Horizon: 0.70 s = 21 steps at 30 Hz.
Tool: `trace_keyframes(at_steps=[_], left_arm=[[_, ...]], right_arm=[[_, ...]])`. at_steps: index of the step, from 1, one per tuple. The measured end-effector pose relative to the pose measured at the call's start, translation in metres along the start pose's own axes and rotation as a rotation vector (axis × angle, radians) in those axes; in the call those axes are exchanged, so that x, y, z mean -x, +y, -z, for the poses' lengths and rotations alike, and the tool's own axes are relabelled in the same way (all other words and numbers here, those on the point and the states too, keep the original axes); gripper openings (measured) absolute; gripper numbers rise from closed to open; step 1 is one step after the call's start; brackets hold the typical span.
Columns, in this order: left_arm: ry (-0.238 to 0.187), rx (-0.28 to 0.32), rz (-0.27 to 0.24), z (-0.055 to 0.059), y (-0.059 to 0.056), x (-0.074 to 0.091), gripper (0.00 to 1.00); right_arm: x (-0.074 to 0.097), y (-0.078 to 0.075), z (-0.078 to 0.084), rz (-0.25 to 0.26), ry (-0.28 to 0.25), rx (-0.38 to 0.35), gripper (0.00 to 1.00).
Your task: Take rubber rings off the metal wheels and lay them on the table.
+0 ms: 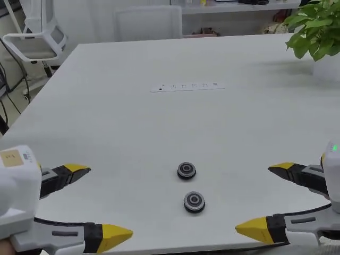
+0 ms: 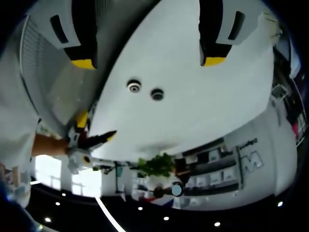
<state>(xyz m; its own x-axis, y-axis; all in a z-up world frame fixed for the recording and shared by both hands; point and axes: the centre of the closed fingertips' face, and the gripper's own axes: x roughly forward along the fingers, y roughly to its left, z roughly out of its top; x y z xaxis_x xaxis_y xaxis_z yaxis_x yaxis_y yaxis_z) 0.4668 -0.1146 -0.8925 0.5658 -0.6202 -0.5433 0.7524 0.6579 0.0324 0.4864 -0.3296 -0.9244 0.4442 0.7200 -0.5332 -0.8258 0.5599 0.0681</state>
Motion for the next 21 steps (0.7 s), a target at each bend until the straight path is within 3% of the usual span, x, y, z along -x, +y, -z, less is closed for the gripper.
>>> trace_keyframes(at_steps=[13,21], left_arm=[[0.017,-0.026,0.003,-0.001,0.005,-0.005,0.87],[0.012,-0.050,0.008,-0.009,0.010,-0.012,0.85]], right_arm=[[-0.007,-0.006,-0.008,-0.004,-0.003,0.021,0.90],[-0.013,-0.012,-0.012,-0.009,-0.016,0.047,0.86]])
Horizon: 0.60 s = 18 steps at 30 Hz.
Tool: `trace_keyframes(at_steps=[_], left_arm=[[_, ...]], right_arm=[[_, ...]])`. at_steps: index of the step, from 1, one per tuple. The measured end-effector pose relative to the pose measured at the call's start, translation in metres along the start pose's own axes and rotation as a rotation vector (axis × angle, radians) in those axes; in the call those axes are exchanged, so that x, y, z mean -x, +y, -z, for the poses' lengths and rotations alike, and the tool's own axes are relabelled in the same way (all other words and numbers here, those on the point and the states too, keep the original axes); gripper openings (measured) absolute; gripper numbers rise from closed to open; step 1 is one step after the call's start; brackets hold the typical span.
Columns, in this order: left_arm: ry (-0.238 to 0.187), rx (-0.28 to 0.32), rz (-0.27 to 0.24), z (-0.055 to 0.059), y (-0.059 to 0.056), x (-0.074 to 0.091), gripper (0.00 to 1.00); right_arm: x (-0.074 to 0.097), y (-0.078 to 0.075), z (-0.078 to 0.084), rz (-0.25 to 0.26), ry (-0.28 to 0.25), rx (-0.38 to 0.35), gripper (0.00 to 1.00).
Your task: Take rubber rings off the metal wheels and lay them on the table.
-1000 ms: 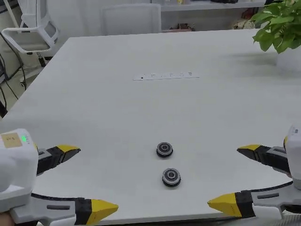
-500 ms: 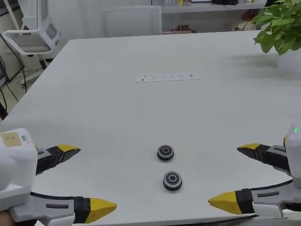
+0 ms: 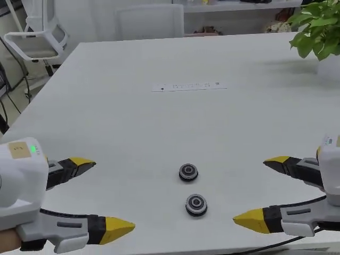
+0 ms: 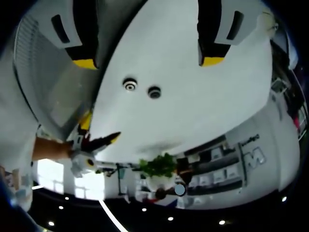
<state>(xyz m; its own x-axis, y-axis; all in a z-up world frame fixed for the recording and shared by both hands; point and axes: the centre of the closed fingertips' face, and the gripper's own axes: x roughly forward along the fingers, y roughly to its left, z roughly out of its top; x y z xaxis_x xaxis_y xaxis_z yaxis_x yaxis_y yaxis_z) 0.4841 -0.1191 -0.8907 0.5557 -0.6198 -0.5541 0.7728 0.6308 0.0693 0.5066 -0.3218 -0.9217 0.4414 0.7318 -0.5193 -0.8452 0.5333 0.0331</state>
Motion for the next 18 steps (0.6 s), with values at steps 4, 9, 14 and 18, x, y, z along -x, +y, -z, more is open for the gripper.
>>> trace_keyframes(at_steps=[4,9,14,18], left_arm=[[0.001,-0.019,0.007,-0.004,0.001,-0.004,0.85],[0.002,-0.036,0.023,-0.009,0.003,-0.013,0.84],[-0.017,-0.068,0.043,-0.015,0.004,-0.020,0.78],[-0.007,-0.068,0.057,-0.014,0.006,-0.029,0.75]], right_arm=[[-0.003,-0.003,-0.001,-0.004,-0.002,0.006,0.83],[-0.008,-0.006,-0.004,-0.011,-0.012,0.015,0.81],[-0.014,-0.008,-0.002,-0.025,-0.002,0.031,0.78],[-0.020,-0.011,-0.001,-0.036,-0.003,0.031,0.76]])
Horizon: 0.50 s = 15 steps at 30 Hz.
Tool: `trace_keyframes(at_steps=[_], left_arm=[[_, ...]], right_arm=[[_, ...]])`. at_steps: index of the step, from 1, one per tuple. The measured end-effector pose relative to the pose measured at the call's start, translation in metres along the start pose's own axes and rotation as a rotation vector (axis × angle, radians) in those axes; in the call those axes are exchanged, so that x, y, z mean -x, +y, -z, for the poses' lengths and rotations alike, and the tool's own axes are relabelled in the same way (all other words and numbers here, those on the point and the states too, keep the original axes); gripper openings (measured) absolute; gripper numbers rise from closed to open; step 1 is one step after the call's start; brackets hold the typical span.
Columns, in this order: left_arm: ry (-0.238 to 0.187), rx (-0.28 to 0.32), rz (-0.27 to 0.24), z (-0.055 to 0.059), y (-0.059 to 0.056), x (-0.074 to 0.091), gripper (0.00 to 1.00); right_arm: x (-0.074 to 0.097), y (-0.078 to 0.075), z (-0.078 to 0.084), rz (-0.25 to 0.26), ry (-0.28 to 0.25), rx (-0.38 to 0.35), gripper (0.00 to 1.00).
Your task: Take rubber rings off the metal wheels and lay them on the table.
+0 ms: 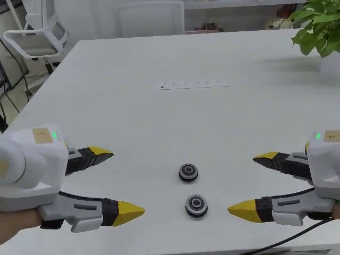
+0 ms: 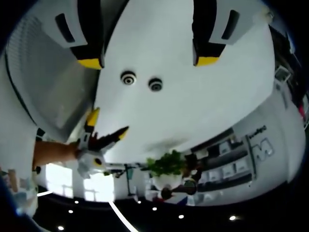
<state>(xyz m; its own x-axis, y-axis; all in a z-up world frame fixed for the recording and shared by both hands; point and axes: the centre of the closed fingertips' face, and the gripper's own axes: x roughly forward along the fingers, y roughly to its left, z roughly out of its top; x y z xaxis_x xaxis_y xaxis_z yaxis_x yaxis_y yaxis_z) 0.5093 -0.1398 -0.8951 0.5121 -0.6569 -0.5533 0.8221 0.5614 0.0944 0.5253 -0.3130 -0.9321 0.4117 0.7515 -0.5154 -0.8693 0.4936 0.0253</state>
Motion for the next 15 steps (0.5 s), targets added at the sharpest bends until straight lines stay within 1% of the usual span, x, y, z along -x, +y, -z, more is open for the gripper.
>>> trace_keyframes(at_steps=[3,6,9,12,15], left_arm=[[0.009,-0.008,0.008,0.002,0.001,-0.006,0.74],[-0.001,-0.014,0.021,0.002,0.001,-0.011,0.72],[0.011,-0.018,0.035,0.004,0.001,-0.018,0.71],[0.013,-0.034,0.052,0.005,0.000,-0.024,0.67],[0.012,-0.031,0.065,0.004,0.001,-0.029,0.63]], right_arm=[[-0.005,-0.003,0.002,-0.008,0.004,0.002,0.75],[-0.009,-0.004,0.004,-0.016,0.007,0.009,0.74],[-0.014,-0.001,0.003,-0.032,0.000,0.012,0.72],[-0.019,0.001,0.006,-0.046,0.000,0.031,0.69],[-0.024,0.002,0.012,-0.060,0.010,0.037,0.66]])
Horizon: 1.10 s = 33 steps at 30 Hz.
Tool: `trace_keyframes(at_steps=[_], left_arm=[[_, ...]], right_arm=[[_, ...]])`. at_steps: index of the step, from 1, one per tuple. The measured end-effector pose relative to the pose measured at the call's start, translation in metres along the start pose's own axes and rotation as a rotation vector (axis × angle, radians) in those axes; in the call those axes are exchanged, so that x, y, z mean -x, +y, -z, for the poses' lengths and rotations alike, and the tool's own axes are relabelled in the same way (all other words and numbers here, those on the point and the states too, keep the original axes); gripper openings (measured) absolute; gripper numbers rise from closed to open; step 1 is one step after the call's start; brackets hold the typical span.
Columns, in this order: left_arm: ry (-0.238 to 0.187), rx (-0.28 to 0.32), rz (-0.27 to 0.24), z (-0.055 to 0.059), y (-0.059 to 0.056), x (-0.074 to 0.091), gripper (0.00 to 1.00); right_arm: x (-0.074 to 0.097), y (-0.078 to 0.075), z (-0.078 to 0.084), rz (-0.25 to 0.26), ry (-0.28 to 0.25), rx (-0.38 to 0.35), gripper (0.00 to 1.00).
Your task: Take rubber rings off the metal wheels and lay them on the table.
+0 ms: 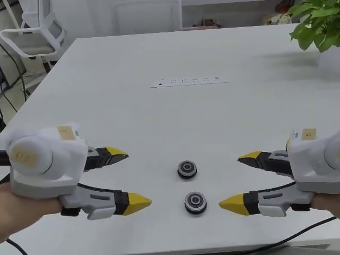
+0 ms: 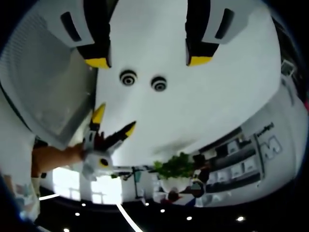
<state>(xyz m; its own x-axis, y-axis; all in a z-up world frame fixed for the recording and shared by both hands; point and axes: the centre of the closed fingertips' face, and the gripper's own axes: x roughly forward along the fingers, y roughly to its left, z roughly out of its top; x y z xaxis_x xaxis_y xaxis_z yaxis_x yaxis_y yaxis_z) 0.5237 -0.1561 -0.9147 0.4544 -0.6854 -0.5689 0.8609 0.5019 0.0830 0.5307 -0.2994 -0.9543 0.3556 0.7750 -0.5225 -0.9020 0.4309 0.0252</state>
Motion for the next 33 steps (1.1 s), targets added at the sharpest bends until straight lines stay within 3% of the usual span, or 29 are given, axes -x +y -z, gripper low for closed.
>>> trace_keyframes(at_steps=[10,27,33], left_arm=[[0.016,-0.021,0.049,0.003,-0.005,-0.020,0.56],[0.052,-0.067,0.159,0.011,-0.030,-0.061,0.44],[0.065,-0.049,0.199,0.016,-0.038,-0.075,0.42]], right_arm=[[-0.015,0.004,0.008,-0.056,0.008,0.030,0.55],[-0.040,0.012,0.023,-0.135,0.038,0.083,0.42],[-0.045,0.015,0.030,-0.156,0.050,0.084,0.35]])
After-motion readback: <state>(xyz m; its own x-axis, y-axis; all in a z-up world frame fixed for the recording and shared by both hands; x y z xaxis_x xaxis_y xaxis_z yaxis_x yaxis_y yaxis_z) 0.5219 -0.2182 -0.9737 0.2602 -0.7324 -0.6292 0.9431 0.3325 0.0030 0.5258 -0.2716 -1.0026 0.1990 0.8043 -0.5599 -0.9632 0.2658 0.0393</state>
